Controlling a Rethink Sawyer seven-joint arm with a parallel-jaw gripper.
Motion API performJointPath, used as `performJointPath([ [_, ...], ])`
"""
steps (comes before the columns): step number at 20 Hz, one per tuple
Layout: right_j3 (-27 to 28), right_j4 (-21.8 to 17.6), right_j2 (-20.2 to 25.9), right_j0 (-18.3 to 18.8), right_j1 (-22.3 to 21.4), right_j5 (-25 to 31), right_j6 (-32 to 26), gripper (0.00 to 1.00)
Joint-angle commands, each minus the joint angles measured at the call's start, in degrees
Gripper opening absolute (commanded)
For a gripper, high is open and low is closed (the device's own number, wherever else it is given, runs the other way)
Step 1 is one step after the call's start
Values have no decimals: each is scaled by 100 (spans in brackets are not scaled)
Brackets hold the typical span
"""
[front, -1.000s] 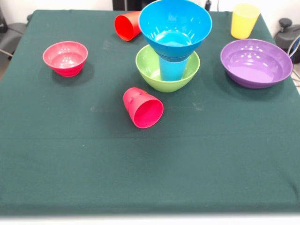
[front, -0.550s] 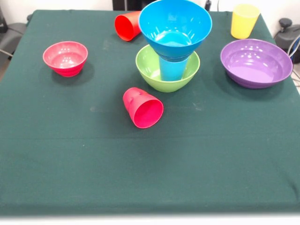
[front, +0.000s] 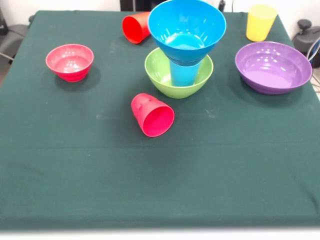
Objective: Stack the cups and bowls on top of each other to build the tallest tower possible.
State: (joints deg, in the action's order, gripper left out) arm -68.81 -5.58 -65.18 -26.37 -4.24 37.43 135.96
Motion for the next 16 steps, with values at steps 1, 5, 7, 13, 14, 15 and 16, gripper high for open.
performJointPath([
  [1, -85, 272, 517, -54, 175, -73, 1304, 0],
  [5, -92, 274, 518, -59, 169, -74, 1306, 0],
  [7, -84, 274, 517, -54, 170, -72, 1303, 0],
  [13, -79, 283, 523, -46, 144, -17, 1271, 0],
  [14, -81, 276, 530, -41, 125, -22, 1245, 0],
  [15, -88, 272, 531, -38, 116, -32, 1239, 0],
  [16, -96, 271, 532, -34, 106, -29, 1233, 0],
])
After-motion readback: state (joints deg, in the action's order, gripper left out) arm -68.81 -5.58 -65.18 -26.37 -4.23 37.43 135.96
